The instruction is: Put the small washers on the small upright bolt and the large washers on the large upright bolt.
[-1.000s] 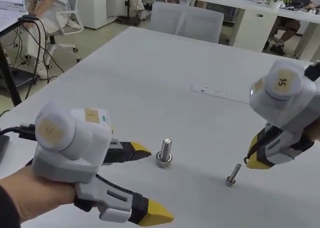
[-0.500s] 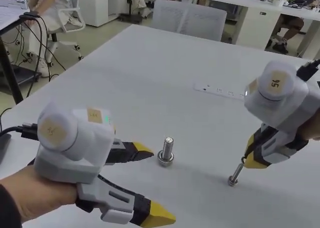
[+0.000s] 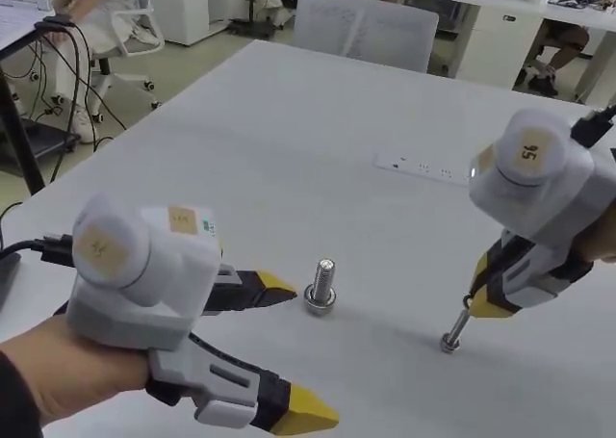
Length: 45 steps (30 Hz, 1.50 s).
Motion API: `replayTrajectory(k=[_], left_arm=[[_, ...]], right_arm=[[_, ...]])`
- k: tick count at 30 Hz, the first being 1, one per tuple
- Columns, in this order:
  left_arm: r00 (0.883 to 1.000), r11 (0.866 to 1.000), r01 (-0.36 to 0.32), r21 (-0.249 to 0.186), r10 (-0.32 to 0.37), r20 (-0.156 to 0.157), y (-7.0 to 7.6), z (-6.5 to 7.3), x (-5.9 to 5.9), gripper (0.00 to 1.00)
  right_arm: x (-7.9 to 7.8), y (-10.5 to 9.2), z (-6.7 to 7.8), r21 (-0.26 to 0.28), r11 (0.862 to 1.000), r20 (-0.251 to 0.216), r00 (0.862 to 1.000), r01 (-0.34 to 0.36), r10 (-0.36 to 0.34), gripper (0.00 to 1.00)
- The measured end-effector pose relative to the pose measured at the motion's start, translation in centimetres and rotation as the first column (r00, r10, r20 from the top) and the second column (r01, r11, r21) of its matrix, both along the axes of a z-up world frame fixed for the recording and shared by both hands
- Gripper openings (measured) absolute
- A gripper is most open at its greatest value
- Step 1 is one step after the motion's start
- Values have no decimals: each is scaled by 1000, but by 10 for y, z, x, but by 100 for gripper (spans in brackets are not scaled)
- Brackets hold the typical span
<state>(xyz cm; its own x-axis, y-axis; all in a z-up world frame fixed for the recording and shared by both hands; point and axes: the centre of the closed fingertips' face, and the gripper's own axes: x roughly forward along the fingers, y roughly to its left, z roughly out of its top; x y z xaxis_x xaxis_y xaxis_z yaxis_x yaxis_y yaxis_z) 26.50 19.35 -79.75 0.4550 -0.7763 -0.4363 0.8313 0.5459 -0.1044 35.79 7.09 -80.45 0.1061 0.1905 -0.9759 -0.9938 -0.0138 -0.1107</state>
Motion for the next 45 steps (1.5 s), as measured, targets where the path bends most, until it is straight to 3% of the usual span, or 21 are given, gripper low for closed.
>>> replayTrajectory(k=[45], left_arm=[[1000, 1000, -11, 4, 11, -15, 2, -5, 0, 74]], right_arm=[[4, -2, -25, -21, 1000, -38, 999, 1, -1, 13]])
